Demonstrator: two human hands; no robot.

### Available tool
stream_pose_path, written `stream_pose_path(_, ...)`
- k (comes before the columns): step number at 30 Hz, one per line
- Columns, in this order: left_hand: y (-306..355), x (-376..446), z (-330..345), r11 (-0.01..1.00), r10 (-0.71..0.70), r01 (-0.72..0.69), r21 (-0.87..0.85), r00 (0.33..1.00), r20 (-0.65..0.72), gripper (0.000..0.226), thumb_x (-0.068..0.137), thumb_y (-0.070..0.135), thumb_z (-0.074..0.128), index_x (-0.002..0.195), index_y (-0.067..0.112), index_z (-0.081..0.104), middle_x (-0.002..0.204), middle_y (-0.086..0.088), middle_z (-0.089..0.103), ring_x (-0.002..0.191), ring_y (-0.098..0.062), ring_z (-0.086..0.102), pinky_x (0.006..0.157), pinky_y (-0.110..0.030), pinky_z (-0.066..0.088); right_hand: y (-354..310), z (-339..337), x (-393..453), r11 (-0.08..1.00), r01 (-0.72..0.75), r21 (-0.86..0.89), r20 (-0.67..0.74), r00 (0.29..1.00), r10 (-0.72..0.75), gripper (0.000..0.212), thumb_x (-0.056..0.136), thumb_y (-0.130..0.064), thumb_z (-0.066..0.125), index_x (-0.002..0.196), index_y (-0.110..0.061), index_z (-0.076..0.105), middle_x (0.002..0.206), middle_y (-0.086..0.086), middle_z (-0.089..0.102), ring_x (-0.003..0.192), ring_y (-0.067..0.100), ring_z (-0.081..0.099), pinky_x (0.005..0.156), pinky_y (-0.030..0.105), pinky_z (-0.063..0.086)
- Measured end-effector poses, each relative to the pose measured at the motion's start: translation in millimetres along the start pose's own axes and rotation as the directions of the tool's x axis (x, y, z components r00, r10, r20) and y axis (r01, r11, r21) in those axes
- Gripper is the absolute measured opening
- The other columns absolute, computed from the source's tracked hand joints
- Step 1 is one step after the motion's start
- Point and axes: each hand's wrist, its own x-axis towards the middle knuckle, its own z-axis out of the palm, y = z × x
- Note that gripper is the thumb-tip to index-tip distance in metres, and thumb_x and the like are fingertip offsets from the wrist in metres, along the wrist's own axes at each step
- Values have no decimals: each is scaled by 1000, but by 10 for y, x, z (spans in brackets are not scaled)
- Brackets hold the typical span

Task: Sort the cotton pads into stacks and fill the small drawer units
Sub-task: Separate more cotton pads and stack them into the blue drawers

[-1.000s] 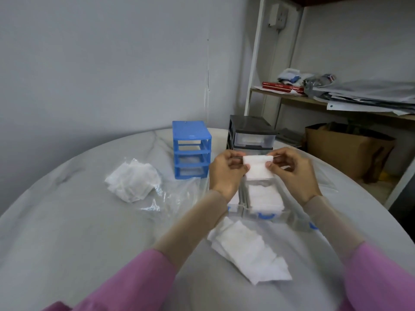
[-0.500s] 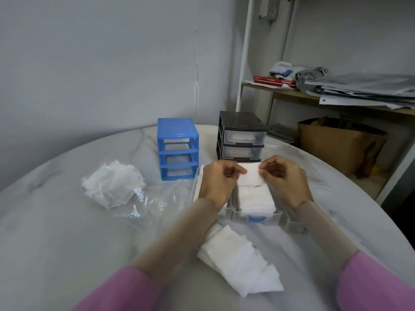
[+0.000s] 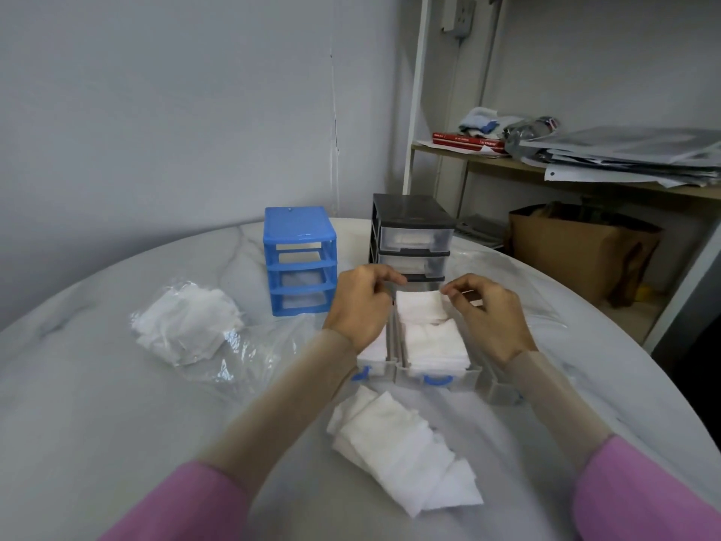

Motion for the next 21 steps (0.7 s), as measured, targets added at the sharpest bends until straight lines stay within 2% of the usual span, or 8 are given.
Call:
stream_pose_path(2, -15, -6, -31, 997, -5, 4, 77, 1000, 22, 39, 91, -5, 38, 111, 13, 66, 117, -4, 63, 77, -14, 55, 61, -1, 38, -24, 9, -21, 987, 113, -115, 56, 993, -107, 20, 96, -18, 47, 110, -15, 62, 116, 3, 62, 100, 14, 53, 81, 17, 33)
stream_pose_path(4, -20, -18, -44, 986, -19, 13, 165, 999, 36, 39, 92, -1, 38, 117, 17, 63, 118, -4, 63, 76, -14, 52, 70, -15, 42, -64, 30, -65, 957, 198, -213, 181, 970, -161, 30, 99, -26, 41, 125, -19, 54, 131, 1, 55, 115, 16, 49, 88, 16, 29)
stream_pose_path(6, -47, -26, -40, 973, -49, 37, 227, 998, 45, 40, 92, 1, 37, 121, 18, 61, 118, -6, 63, 91, -22, 58, 83, -27, 46, -98, 53, -113, 932, 242, -271, 305, 940, -155, 40, 101, -35, 32, 137, -22, 43, 142, -3, 44, 128, 14, 41, 102, 22, 25)
stream_pose_path(8, -101, -47, -16, 963, -66, 47, 264, 996, 64, 42, 92, 2, 36, 123, 18, 59, 122, -8, 62, 107, -26, 57, 94, -33, 46, -117, 67, -148, 901, 271, -340, 397, 910, -124, 45, 101, -39, 25, 143, -25, 34, 149, -7, 34, 135, 11, 30, 114, 32, 16)
stream_pose_path(13, -187, -93, 48, 940, -65, 39, 338, 996, 64, 40, 93, 6, 37, 126, 17, 56, 119, -11, 63, 105, -29, 58, 90, -37, 47, -138, 44, -148, 829, 298, -473, 420, 903, -85, 45, 101, -40, 21, 144, -27, 29, 149, -10, 31, 137, 8, 24, 115, 41, 1)
stream_pose_path(15, -184, -83, 57, 908, -47, 13, 418, 996, 72, 35, 97, 12, 36, 128, 14, 52, 123, -9, 60, 110, -27, 54, 99, -38, 40, -166, 55, -157, 801, 318, -506, 431, 899, -85, 47, 101, -40, 20, 146, -26, 24, 152, -9, 25, 140, 7, 19, 116, 43, -3)
stream_pose_path(17, -192, -70, 68, 872, -27, -25, 489, 995, 100, 34, 99, 18, 33, 129, 13, 49, 127, -7, 55, 117, -24, 49, 110, -39, 27, -199, 85, -175, 775, 347, -528, 451, 888, -90, 49, 101, -40, 19, 148, -24, 19, 155, -9, 19, 142, 7, 14, 116, 42, -5)
stream_pose_path(21, -222, -65, 80, 880, -52, -44, 473, 981, 189, 39, 101, 23, 28, 134, 9, 44, 137, -10, 47, 126, -24, 42, 109, -36, 27, -222, 157, -208, 748, 385, -541, 488, 868, -94, 52, 102, -37, 16, 150, -18, 10, 158, -3, 9, 144, 7, 6, 116, 36, -5)
